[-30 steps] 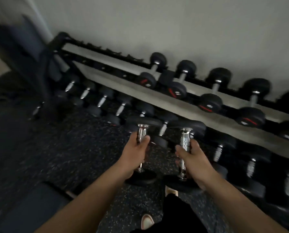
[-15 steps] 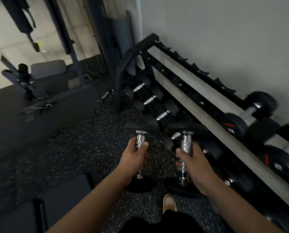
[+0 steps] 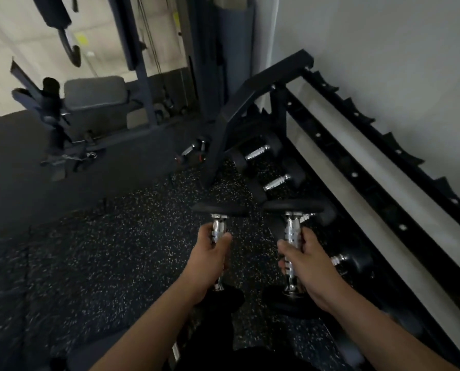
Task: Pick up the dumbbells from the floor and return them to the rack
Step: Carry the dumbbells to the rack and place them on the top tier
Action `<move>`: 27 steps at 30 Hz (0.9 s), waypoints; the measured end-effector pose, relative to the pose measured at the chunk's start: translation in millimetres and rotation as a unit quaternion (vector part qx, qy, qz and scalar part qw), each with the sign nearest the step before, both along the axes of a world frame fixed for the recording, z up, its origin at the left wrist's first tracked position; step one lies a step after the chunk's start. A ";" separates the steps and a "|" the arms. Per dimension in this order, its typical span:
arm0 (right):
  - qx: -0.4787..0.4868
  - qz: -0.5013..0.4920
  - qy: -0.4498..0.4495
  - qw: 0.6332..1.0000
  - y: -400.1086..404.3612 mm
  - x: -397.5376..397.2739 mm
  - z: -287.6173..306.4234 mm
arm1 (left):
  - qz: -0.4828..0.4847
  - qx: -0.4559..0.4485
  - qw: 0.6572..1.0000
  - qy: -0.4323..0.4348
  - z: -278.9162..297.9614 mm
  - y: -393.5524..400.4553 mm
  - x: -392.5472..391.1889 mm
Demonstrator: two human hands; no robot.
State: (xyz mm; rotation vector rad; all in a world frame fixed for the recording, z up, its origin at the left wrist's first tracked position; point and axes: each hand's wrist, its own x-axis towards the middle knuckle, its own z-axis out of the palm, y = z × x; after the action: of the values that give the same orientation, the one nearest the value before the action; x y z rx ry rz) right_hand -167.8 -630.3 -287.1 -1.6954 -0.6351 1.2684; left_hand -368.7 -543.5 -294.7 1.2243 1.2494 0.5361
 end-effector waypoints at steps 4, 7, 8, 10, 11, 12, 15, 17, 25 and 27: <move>-0.001 -0.048 0.009 0.999 71.2 -4.2 0.1 | -0.036 -0.012 0.999 -0.005 -1.6 93.3 -3.0; 0.005 -0.078 0.013 0.997 114.2 -1.7 2.9 | -0.056 -0.014 0.998 -0.002 1.8 152.6 8.3; 0.008 -0.095 0.013 0.995 128.7 1.1 4.1 | -0.064 -0.007 0.998 -0.002 3.0 171.7 16.0; 0.011 -0.123 0.019 0.992 154.9 7.7 5.6 | -0.083 -0.002 0.997 -0.009 3.6 204.7 30.8; 0.012 -0.132 0.023 0.991 168.8 13.0 6.5 | -0.091 -0.002 0.996 -0.012 4.5 221.5 40.5; 0.012 -0.140 0.024 0.990 181.9 19.5 7.0 | -0.098 -0.005 0.995 -0.014 5.1 237.4 51.1; 0.013 -0.173 0.019 0.985 219.5 42.3 7.1 | -0.119 -0.025 0.992 -0.020 3.1 279.8 88.9; 0.017 -0.193 0.011 0.981 246.5 62.1 5.4 | -0.135 -0.026 0.990 -0.024 0.9 309.0 118.3; -0.019 -0.271 -0.029 0.962 332.6 144.2 -2.1 | -0.190 -0.039 0.981 -0.010 -10.4 402.9 232.4; -0.036 -0.290 -0.044 0.955 352.4 164.7 0.0 | -0.211 -0.054 0.976 -0.006 -12.3 429.3 260.1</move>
State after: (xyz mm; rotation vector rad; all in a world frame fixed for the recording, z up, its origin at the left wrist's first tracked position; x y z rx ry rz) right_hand -3.1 -277.9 -287.1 -1.8243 -0.1127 0.8054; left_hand -108.6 -114.2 -307.0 1.3438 0.9555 0.1616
